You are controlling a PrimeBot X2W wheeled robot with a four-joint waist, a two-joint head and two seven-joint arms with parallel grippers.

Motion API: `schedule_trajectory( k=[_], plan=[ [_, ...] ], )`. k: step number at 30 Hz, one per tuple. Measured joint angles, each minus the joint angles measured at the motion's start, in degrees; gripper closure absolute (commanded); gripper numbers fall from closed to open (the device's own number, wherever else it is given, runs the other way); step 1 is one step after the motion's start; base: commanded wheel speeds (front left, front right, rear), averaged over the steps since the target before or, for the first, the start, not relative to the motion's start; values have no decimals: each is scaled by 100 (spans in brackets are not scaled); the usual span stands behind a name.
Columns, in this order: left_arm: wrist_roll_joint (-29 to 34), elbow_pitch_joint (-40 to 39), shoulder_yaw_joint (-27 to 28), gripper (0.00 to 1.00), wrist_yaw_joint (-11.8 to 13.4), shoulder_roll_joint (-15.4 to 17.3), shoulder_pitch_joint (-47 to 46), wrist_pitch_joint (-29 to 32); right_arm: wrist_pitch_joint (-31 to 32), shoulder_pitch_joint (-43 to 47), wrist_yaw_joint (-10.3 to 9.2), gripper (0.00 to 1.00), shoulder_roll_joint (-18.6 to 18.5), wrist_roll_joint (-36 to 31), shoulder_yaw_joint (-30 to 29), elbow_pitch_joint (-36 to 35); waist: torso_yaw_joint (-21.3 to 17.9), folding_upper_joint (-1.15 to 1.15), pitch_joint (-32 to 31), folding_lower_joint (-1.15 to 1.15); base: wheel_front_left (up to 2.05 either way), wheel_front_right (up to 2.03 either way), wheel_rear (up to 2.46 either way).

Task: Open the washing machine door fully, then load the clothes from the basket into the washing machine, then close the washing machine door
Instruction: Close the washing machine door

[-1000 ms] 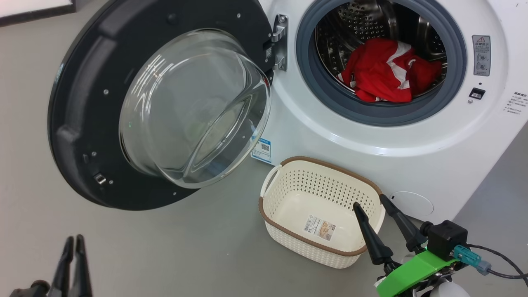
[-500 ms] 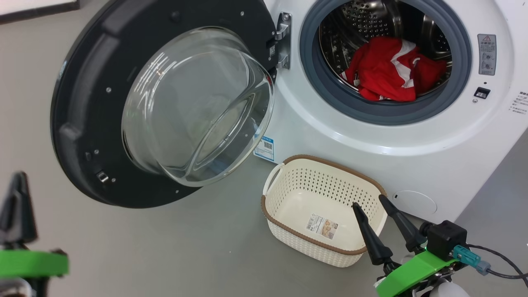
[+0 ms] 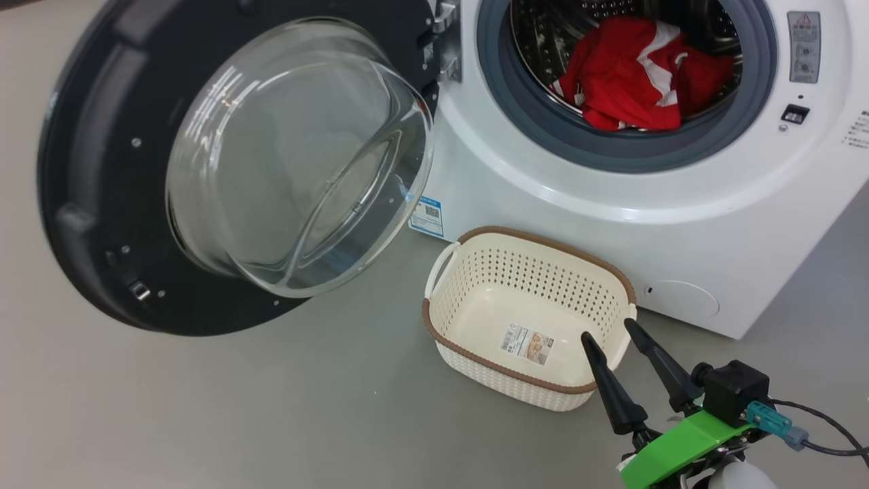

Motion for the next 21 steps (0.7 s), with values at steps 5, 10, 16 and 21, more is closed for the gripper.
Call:
schedule_trajectory(
  k=[5,10,16,21],
  plan=[
    [-925,907,439,100,226,25,-772,645,0,-133,0,0,-4,0,27,11,-117,0,124,0,0,0,0],
    [-1360,1628,751,100,503,190,-1317,987,0,-221,0,0,-20,-7,34,19,-229,0,204,0,0,0,0],
    [-1674,2718,958,100,740,450,-1814,1429,0,-238,0,0,-48,-7,38,42,-366,0,299,0,0,0,0],
    [-1815,3378,1045,100,806,599,-2104,1523,0,-272,0,0,-59,-7,58,63,-467,0,358,0,0,0,0]
  ],
)
